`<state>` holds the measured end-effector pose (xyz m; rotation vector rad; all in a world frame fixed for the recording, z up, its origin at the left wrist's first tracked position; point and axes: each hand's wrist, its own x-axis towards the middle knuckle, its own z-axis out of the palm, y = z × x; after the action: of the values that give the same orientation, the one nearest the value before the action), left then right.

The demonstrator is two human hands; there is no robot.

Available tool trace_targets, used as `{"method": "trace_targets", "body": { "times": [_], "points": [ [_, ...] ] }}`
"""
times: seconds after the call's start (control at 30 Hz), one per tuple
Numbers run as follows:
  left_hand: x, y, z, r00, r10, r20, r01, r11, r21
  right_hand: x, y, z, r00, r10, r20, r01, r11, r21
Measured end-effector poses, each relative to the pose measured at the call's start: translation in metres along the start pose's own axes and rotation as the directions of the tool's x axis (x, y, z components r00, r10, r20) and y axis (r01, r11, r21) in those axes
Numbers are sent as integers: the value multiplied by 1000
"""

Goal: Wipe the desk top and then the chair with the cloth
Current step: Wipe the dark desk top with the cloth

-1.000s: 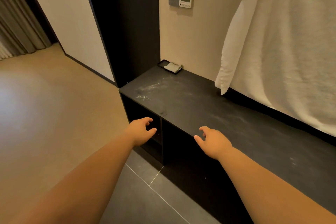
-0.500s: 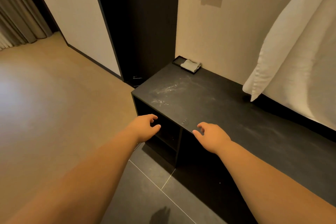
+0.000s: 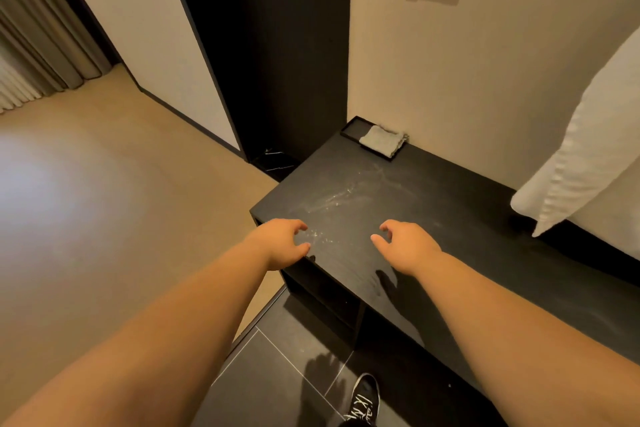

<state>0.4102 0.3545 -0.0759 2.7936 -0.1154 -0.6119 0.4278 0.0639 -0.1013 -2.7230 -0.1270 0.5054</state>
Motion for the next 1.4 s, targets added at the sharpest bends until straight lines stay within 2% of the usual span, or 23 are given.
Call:
{"method": "trace_targets", "body": {
  "times": [0.23,0.57,0.87,1.03,1.17,1.4],
  "points": [
    [67,-7,-27,998,-51,32,51,999,15,85,-7,-19,998,-33,47,32,999,15],
    [165,-26,-53,997,-1,83,2,1000,-18,168,-8,-32,996,53,66,-55,998,19],
    [291,-56,-83,976,161,147,-160,987,-21,241,-17,-39,972,236,9,-236,970,60],
    [344,-61,-97,954,275,116,-273,961,-31,273,-34,-38,942,334,-39,-327,936,130],
    [372,-54,-104,925,373,79,-372,928,-23,290,-45,-34,930,363,-64,-350,924,157],
    [410,-41,-101,876,465,126,-472,881,33,315,-34,-38,897,409,-170,-385,909,160]
  ]
}}
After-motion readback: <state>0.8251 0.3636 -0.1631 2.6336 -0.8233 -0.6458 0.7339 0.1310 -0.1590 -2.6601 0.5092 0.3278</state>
